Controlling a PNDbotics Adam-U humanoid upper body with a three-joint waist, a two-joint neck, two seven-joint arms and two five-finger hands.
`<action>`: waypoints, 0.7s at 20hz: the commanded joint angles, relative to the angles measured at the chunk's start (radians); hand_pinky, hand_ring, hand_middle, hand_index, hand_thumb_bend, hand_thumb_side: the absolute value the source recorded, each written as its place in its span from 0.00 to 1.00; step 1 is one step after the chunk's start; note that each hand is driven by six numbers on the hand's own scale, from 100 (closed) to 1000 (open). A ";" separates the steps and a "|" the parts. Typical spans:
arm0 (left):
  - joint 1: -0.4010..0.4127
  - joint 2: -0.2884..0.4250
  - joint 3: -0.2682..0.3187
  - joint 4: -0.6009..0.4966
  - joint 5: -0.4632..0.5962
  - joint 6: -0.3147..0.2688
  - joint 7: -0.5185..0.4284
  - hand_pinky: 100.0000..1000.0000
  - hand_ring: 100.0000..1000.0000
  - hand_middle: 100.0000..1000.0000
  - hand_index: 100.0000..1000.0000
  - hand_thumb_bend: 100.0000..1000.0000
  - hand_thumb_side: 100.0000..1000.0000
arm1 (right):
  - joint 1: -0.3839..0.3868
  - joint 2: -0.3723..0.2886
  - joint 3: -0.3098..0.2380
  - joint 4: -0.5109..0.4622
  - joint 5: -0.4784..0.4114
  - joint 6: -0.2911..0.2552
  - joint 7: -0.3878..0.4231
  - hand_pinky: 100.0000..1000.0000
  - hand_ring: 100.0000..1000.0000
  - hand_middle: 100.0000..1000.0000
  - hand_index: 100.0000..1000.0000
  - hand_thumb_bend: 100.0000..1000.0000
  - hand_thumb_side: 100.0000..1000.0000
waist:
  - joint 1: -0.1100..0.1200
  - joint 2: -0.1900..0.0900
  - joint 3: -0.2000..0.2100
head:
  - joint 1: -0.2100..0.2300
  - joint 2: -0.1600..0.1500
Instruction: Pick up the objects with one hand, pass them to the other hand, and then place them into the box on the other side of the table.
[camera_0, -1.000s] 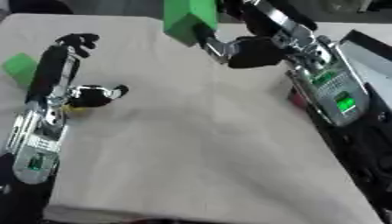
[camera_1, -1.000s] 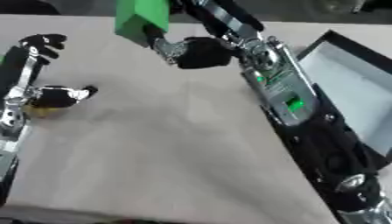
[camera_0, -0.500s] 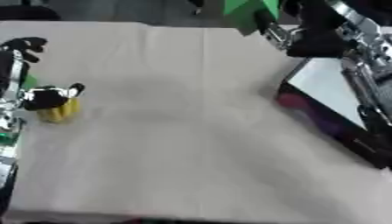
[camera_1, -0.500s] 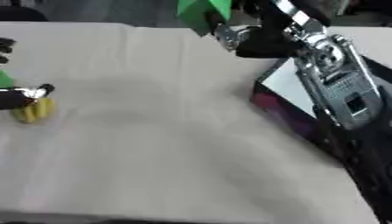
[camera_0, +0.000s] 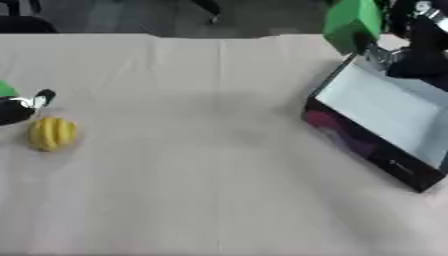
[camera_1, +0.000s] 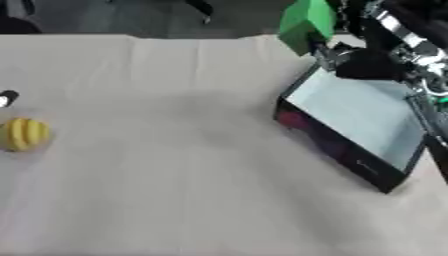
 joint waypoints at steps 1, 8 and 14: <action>-0.009 0.049 0.020 -0.024 0.011 0.006 0.013 0.67 0.65 0.66 0.79 0.63 0.02 | 0.021 -0.074 -0.049 0.033 0.026 -0.031 -0.019 0.88 0.88 0.54 0.64 0.00 0.12 | 0.012 -0.034 -0.002 | -0.014 -0.017; -0.005 0.070 0.037 -0.027 0.028 0.017 0.032 0.67 0.65 0.66 0.79 0.63 0.02 | 0.103 -0.128 -0.080 0.145 0.155 -0.098 -0.047 0.86 0.87 0.54 0.63 0.00 0.11 | 0.014 -0.033 -0.001 | -0.030 -0.016; -0.003 0.074 0.041 -0.025 0.034 0.020 0.036 0.68 0.65 0.66 0.79 0.63 0.03 | 0.110 -0.143 -0.073 0.228 0.262 -0.182 -0.023 0.89 0.96 0.71 0.77 0.00 0.12 | 0.015 -0.033 0.002 | -0.048 -0.014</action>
